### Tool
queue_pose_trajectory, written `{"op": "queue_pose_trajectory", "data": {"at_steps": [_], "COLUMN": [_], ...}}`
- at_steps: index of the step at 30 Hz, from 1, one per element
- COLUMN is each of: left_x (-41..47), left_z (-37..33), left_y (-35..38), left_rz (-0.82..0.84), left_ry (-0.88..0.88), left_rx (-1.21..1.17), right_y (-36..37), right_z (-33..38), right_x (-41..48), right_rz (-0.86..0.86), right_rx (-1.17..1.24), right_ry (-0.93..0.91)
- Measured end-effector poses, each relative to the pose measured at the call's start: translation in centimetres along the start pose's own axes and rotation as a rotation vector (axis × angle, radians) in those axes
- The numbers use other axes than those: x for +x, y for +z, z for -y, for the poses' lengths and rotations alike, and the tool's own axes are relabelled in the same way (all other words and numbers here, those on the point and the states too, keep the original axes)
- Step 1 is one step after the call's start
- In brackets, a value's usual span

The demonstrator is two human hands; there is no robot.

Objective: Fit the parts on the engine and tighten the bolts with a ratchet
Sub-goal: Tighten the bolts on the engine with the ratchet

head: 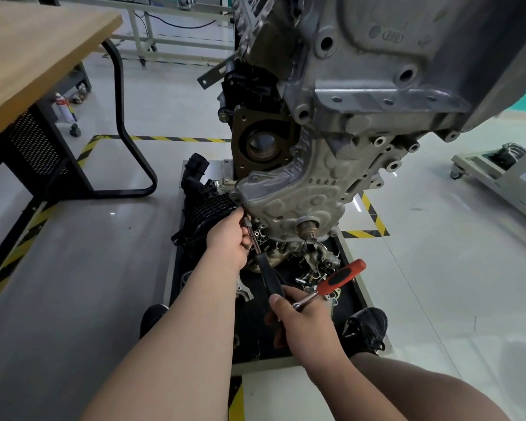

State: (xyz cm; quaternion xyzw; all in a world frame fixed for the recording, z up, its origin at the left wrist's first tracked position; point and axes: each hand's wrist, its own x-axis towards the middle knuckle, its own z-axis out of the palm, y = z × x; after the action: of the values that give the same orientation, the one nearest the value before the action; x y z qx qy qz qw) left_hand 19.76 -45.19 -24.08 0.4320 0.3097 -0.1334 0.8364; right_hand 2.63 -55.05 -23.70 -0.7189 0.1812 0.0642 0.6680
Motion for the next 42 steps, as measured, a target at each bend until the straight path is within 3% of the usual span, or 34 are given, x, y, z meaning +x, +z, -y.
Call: {"op": "queue_pose_trajectory", "data": {"at_steps": [10, 25, 42], "left_x": [0.1, 1.0, 3.0], "left_z": [1.7, 3.5, 3.6], "left_y": [-1.5, 0.4, 0.8], "left_rz": [-0.071, -0.117, 0.018], "left_ry": [-0.086, -0.012, -0.106], "left_rx": [0.264, 0.332, 0.153], "right_y": [-1.4, -0.4, -1.2], "right_z": [-1.0, -2.6, -3.8], "right_x": [-1.4, -0.3, 1.3], "right_rz": [0.013, -0.051, -0.017], "right_rx": [-0.053, 0.004, -0.105], "right_ry": [0.050, 0.125, 0.085]}}
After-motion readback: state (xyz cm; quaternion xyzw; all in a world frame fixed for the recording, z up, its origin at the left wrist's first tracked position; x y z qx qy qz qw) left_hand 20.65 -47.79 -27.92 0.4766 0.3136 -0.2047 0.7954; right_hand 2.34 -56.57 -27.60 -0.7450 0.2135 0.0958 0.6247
